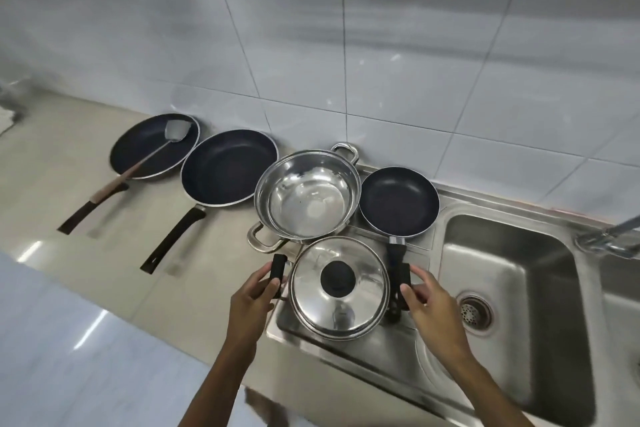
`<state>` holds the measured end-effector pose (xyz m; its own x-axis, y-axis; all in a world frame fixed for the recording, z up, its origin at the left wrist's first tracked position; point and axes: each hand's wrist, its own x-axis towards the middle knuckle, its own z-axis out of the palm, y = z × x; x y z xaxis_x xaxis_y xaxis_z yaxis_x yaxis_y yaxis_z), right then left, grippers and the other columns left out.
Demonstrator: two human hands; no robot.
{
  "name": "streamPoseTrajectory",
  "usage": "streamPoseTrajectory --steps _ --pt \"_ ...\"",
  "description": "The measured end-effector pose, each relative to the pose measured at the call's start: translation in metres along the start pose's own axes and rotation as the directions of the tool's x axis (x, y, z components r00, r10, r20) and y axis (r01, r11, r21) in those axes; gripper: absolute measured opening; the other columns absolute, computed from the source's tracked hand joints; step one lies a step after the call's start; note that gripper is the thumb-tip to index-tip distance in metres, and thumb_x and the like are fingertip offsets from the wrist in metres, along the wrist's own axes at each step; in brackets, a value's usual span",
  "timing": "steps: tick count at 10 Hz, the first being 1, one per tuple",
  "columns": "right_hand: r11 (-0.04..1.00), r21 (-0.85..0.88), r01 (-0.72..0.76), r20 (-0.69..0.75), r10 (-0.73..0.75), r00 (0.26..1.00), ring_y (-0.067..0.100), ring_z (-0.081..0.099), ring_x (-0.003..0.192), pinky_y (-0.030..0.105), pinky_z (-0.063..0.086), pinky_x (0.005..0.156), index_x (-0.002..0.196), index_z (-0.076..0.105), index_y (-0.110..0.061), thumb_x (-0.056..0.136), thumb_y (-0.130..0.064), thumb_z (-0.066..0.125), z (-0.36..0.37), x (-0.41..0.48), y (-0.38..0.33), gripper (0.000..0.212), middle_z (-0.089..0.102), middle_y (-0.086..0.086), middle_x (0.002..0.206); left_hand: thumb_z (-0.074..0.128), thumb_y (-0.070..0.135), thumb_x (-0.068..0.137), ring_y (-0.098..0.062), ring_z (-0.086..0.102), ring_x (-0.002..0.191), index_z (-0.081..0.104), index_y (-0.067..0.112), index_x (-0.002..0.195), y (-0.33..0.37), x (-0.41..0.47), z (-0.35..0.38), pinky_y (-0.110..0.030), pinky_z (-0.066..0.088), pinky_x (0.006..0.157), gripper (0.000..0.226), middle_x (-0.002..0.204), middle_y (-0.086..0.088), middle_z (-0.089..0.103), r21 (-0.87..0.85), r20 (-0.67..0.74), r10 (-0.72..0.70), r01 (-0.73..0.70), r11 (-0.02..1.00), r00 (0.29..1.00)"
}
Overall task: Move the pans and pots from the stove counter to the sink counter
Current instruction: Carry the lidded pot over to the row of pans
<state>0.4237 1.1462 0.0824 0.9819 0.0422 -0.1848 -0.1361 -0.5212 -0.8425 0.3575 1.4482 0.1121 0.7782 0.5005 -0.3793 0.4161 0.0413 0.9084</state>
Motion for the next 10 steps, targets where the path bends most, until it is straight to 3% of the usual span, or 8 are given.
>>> streamPoseTrajectory --steps 2,5,7,8,9,10 --pt "1.000 0.017 -0.011 -0.013 0.011 1.000 0.010 0.072 0.089 0.033 0.057 0.083 0.139 0.054 -0.026 0.097 -0.030 0.064 0.001 0.003 0.001 0.044 0.078 -0.002 0.095 0.065 0.018 0.098 -0.006 0.074 0.084 0.065 0.025 0.134 -0.001 0.011 0.001 -0.035 0.054 0.077 0.036 0.101 0.004 0.082 0.048 0.035 0.019 -0.021 0.999 0.999" --pt "1.000 -0.015 -0.009 -0.041 0.008 0.999 0.011 0.070 0.085 0.034 0.053 0.080 0.139 0.052 -0.026 0.098 -0.030 0.062 0.006 0.003 0.001 0.043 0.076 -0.006 0.091 0.064 0.023 0.099 -0.010 0.074 0.093 0.061 0.031 0.134 -0.007 0.015 -0.001 -0.028 0.053 0.074 0.035 0.100 0.007 0.081 0.129 0.064 0.073 -0.081 0.988 0.995" --pt "1.000 -0.023 -0.009 -0.008 0.009 1.000 0.010 0.070 0.087 0.030 0.047 0.078 0.138 0.052 -0.028 0.098 -0.030 0.062 0.003 0.009 0.000 0.041 0.076 -0.007 0.090 0.058 0.027 0.102 -0.003 0.072 0.093 0.056 0.027 0.140 -0.018 0.010 0.006 -0.034 0.055 0.086 0.038 0.097 0.002 0.080 0.203 0.004 0.129 -0.127 0.971 0.992" --pt "1.000 -0.017 -0.019 -0.010 0.019 1.000 0.017 0.073 0.090 0.030 0.048 0.079 0.137 0.054 -0.025 0.100 -0.029 0.060 0.003 0.005 -0.004 0.038 0.077 -0.002 0.094 0.054 0.033 0.103 -0.017 0.071 0.102 0.055 0.024 0.141 -0.021 0.002 0.010 -0.035 0.053 0.090 0.038 0.106 -0.004 0.077 0.301 -0.009 0.157 -0.147 0.942 0.988" --pt "0.998 -0.054 0.013 -0.017 -0.014 1.000 0.023 0.071 0.096 0.028 0.047 0.081 0.141 0.052 -0.020 0.099 -0.030 0.061 0.005 -0.006 -0.007 0.044 0.075 0.002 0.102 0.048 0.048 0.102 -0.027 0.066 0.115 0.046 0.018 0.146 -0.023 -0.017 0.010 -0.028 0.047 0.089 0.053 0.121 -0.007 0.071 0.400 -0.005 0.147 -0.132 0.907 0.989" --pt "0.999 -0.022 0.023 -0.016 -0.024 1.000 0.026 0.066 0.113 0.037 0.051 0.099 0.144 0.050 -0.017 0.097 -0.027 0.063 0.002 -0.028 -0.004 0.050 0.069 0.008 0.127 0.046 0.058 0.097 -0.025 0.061 0.121 0.046 0.018 0.146 -0.034 -0.051 0.012 -0.016 0.043 0.084 0.063 0.125 -0.002 0.065 0.410 0.023 0.128 -0.127 0.903 0.991"
